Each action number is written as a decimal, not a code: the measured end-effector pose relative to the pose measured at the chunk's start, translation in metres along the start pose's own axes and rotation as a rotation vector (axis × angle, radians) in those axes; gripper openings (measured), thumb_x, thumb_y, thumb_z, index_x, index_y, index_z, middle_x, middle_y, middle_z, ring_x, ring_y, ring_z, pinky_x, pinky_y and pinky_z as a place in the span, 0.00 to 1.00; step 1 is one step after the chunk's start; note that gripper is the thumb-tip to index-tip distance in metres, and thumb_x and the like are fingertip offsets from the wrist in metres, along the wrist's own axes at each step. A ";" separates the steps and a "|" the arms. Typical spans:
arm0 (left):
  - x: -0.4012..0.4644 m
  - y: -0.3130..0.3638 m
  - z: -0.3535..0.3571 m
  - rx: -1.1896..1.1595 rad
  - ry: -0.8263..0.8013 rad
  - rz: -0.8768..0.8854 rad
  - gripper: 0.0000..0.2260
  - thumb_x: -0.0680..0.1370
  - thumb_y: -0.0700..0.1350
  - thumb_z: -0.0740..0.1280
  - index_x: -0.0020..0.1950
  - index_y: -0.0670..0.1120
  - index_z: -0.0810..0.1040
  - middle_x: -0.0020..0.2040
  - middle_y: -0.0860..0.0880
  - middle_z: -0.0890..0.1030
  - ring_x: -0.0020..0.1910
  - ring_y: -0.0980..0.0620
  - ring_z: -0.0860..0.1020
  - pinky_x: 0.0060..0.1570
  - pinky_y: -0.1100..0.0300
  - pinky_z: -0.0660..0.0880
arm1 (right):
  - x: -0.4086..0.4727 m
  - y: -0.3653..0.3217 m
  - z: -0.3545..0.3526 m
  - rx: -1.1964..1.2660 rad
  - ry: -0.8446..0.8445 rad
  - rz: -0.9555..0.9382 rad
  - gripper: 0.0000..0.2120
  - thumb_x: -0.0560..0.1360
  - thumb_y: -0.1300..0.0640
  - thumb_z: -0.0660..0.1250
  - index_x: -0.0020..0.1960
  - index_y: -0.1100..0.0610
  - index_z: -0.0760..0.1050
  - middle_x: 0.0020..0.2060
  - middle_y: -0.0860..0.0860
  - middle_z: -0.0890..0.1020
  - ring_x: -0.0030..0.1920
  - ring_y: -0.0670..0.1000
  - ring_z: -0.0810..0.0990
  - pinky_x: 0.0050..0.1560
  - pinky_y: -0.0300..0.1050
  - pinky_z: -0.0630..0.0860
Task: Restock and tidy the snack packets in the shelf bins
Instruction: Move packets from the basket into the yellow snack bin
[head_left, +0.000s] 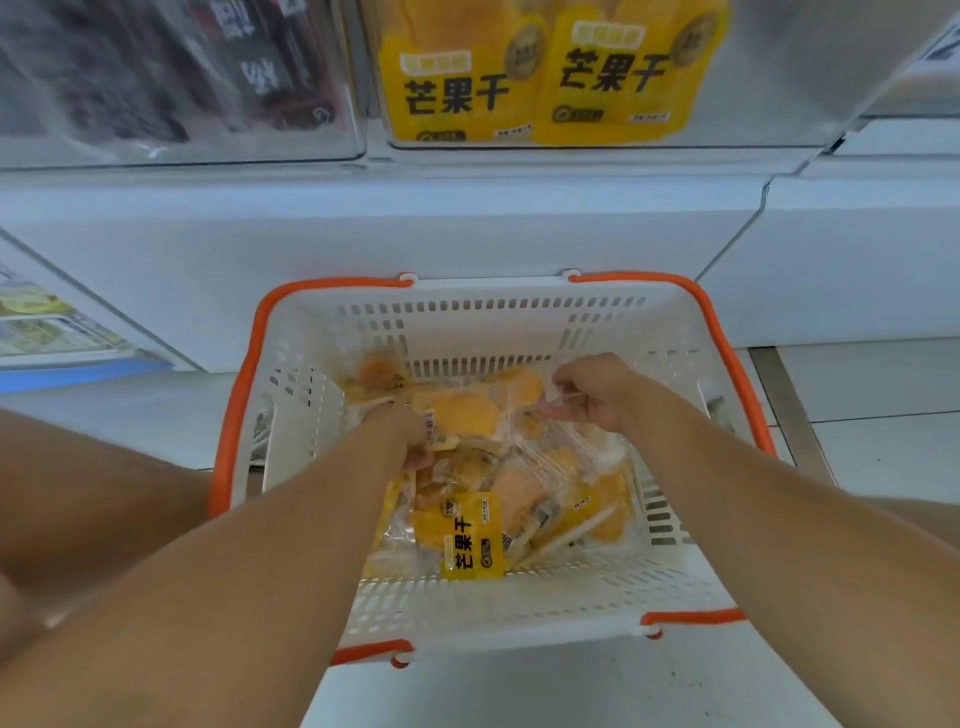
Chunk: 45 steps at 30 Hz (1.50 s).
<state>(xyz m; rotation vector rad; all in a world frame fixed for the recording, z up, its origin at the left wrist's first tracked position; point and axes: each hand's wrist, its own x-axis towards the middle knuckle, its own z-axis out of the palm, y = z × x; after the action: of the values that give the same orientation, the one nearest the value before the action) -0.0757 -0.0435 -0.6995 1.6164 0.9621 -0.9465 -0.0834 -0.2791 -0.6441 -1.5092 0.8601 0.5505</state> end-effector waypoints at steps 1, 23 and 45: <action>0.003 -0.006 0.003 0.134 0.084 0.080 0.28 0.75 0.29 0.67 0.73 0.43 0.66 0.58 0.39 0.77 0.43 0.44 0.81 0.46 0.48 0.83 | 0.003 0.005 -0.002 0.021 0.017 0.026 0.07 0.79 0.73 0.61 0.57 0.69 0.71 0.50 0.62 0.76 0.38 0.62 0.87 0.32 0.52 0.84; 0.003 0.002 0.013 0.219 0.038 0.486 0.33 0.71 0.61 0.74 0.68 0.41 0.74 0.62 0.45 0.79 0.60 0.41 0.78 0.55 0.49 0.77 | 0.003 -0.009 0.013 -1.013 -0.175 -0.343 0.27 0.78 0.33 0.61 0.47 0.56 0.83 0.42 0.51 0.84 0.47 0.55 0.84 0.46 0.47 0.79; -0.047 0.012 0.036 -0.099 -0.594 0.191 0.27 0.80 0.65 0.57 0.65 0.45 0.78 0.55 0.40 0.84 0.54 0.39 0.83 0.56 0.39 0.78 | 0.011 -0.026 0.001 -0.680 -0.070 -0.474 0.05 0.74 0.58 0.75 0.44 0.60 0.83 0.35 0.51 0.80 0.35 0.48 0.77 0.29 0.38 0.74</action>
<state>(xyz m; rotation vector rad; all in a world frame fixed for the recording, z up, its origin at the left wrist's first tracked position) -0.0876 -0.0877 -0.6600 1.2084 0.4291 -1.1335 -0.0566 -0.2814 -0.6364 -2.2111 0.2281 0.5604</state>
